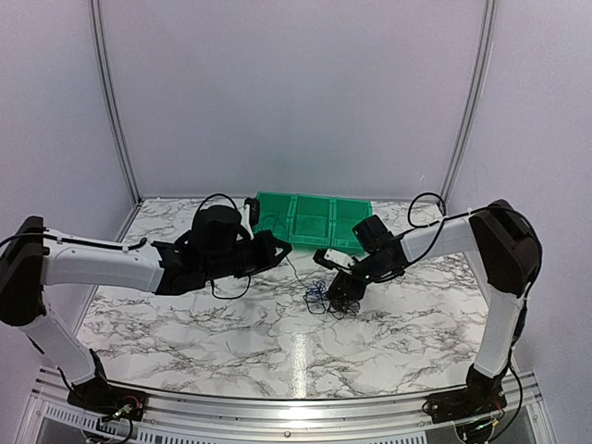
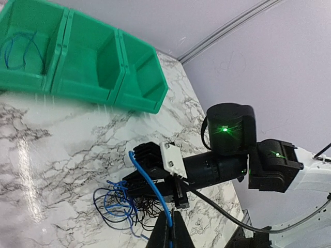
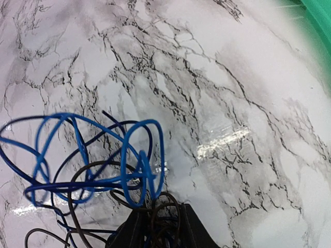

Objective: Untangle the cables

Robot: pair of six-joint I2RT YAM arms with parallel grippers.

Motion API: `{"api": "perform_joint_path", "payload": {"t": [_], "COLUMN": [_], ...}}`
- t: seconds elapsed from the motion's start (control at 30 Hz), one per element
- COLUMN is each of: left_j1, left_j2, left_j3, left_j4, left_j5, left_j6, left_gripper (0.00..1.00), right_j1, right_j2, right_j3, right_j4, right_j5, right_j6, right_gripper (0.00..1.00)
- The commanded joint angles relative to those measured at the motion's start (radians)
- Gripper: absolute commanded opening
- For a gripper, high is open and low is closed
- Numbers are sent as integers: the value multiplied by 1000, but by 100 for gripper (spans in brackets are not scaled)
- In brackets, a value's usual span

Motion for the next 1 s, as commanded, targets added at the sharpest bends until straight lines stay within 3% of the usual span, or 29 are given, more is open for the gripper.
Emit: {"api": "perform_joint_path", "payload": {"t": [0.0,0.17,0.6,0.83,0.97], "left_j1": [5,5,7,6,6], "left_j2": [-141,-278,-550,-583,-567], "left_j3": [58,167,258,191,55], "left_j4": [-149,-362,-574,-576,-495], "left_j5": [-106,-251,-468,-421,-334], "left_j6": [162,305,478,438,355], "left_gripper": [0,0,0,0,0], "right_j1": [-11,-16,-18,-17,-16], "right_j2": [39,42,61,41,4], "right_j3": [18,20,28,26,14], "right_j4": [-57,-58,-68,-69,-71], "right_j5": [47,56,65,54,23], "right_j6": [2,1,-1,-13,-34], "right_gripper": [24,24,25,26,28]}}
